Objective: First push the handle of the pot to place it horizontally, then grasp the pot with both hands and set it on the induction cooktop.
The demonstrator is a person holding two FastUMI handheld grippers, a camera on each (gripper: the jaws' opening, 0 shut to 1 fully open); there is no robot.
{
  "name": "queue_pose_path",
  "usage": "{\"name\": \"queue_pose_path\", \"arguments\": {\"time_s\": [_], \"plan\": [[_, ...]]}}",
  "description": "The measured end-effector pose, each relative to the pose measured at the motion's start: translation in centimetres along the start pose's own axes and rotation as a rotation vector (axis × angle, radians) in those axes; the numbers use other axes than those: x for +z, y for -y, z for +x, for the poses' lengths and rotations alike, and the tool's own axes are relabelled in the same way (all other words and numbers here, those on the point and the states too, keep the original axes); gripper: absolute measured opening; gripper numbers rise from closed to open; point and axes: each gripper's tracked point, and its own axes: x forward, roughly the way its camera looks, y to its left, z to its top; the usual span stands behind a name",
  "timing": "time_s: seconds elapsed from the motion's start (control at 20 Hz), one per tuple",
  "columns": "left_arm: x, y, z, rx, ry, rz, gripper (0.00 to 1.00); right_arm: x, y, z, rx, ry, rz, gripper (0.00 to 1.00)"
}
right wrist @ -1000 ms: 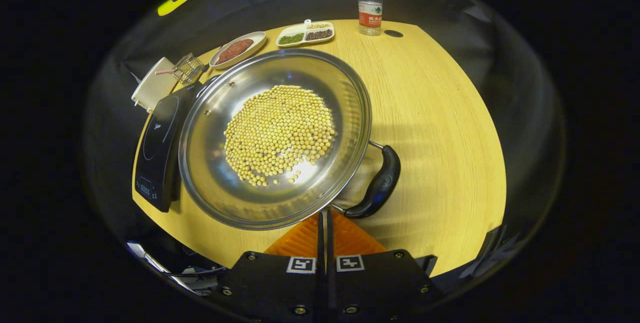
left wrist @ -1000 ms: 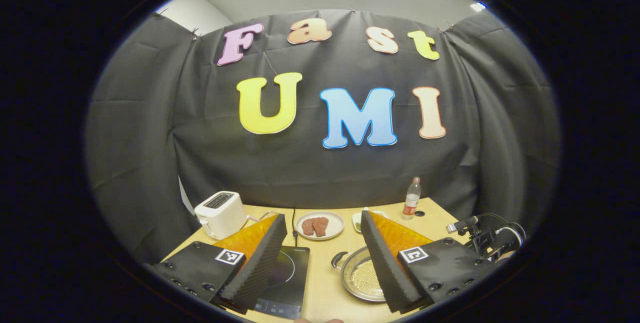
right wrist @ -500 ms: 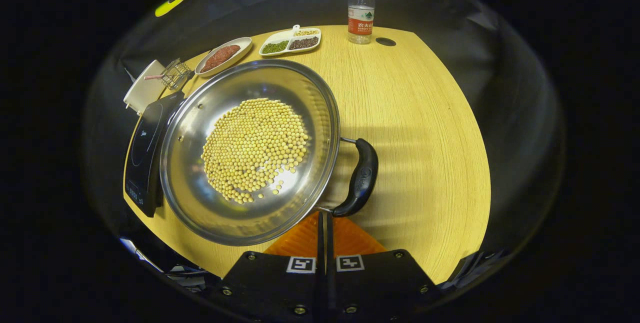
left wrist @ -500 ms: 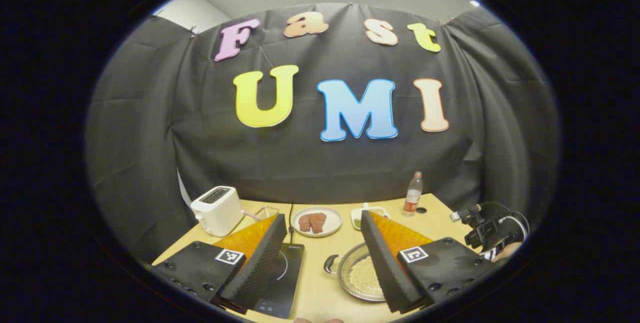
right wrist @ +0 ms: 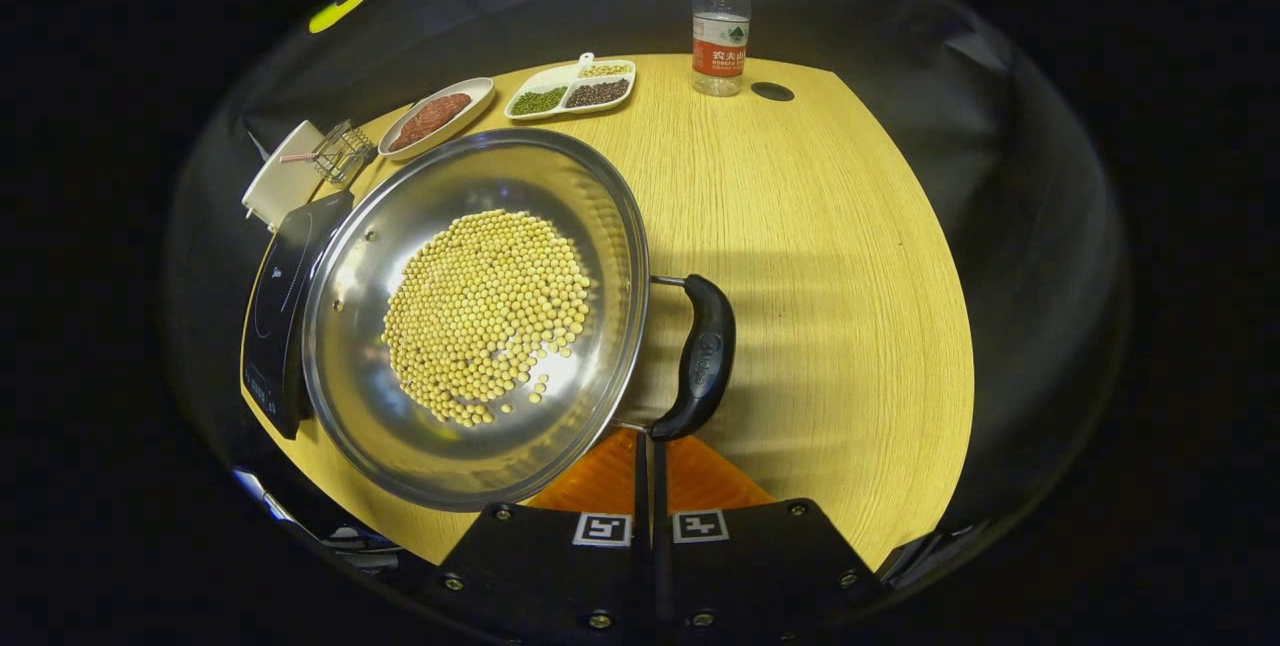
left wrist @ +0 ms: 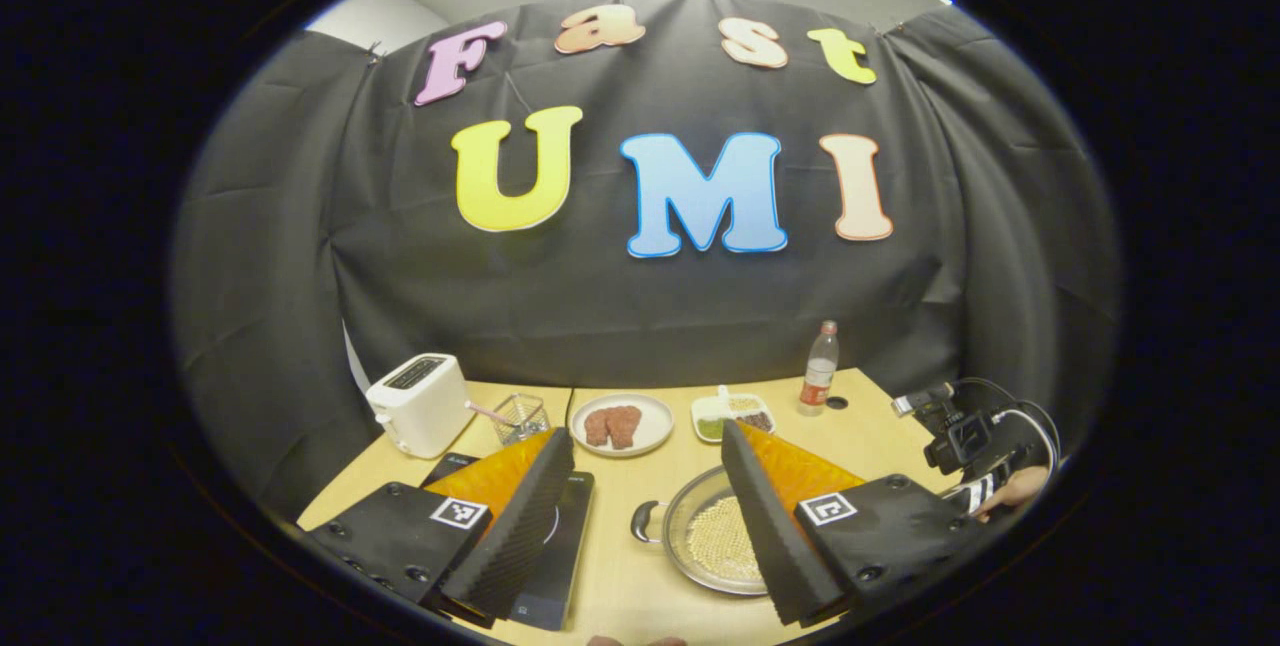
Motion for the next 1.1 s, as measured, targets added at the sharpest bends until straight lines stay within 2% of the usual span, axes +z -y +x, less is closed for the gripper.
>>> {"name": "queue_pose_path", "arguments": {"time_s": [0.1,0.15,0.2,0.25,0.45,0.5,0.55,0.6,0.65,0.7,0.75,0.8,0.95,1.1], "plan": [[-0.4,0.3,0.5,-0.02,-0.01,-0.001,0.95,0.4,0.2,0.2,-0.011,0.008,-0.001,0.01],[-0.8,0.3,0.8,-0.032,-0.018,-0.001,1.0,0.5,0.2,0.3,-0.016,0.013,0.008,0.01],[-1.0,0.2,1.1,-0.04,-0.025,-0.002,1.0,0.7,0.2,0.2,-0.018,0.017,0.02,0.01],[-1.4,0.1,1.4,-0.049,-0.031,-0.008,0.95,0.6,0.3,0.0,-0.025,0.025,0.028,0.01],[-2.3,-0.1,2.4,-0.09,-0.048,-0.027,0.98,0.6,1.5,-1.4,-0.073,0.091,0.059,0.01],[-2.5,-0.1,2.6,-0.104,-0.054,-0.027,0.97,0.8,1.9,-2.1,-0.092,0.106,0.07,0.15],[-2.8,-0.1,2.8,-0.12,-0.059,-0.026,0.97,0.8,2.1,-2.3,-0.1,0.124,0.088,0.24],[-3.0,0.0,3.0,-0.134,-0.062,-0.025,0.97,1.2,2.0,-3.3,-0.099,0.15,0.106,0.4],[-3.2,0.0,3.2,-0.146,-0.069,-0.026,0.97,1.6,2.0,-4.0,-0.103,0.182,0.122,0.48],[-3.5,0.0,3.4,-0.158,-0.074,-0.028,0.98,2.0,2.1,-4.9,-0.11,0.218,0.133,0.75],[-3.7,-0.1,3.8,-0.166,-0.082,-0.031,0.97,2.5,2.1,-5.7,-0.117,0.255,0.134,0.83],[-4.1,-0.1,4.1,-0.175,-0.095,-0.036,0.97,2.9,2.0,-6.6,-0.119,0.287,0.137,0.88],[-5.9,0.1,5.1,-0.205,-0.139,-0.055,0.95,3.7,1.7,-7.9,-0.119,0.367,0.147,0.89],[-7.7,0.2,6.3,-0.223,-0.185,-0.053,0.98,4.0,1.2,-8.1,-0.107,0.387,0.16,0.89]]}}
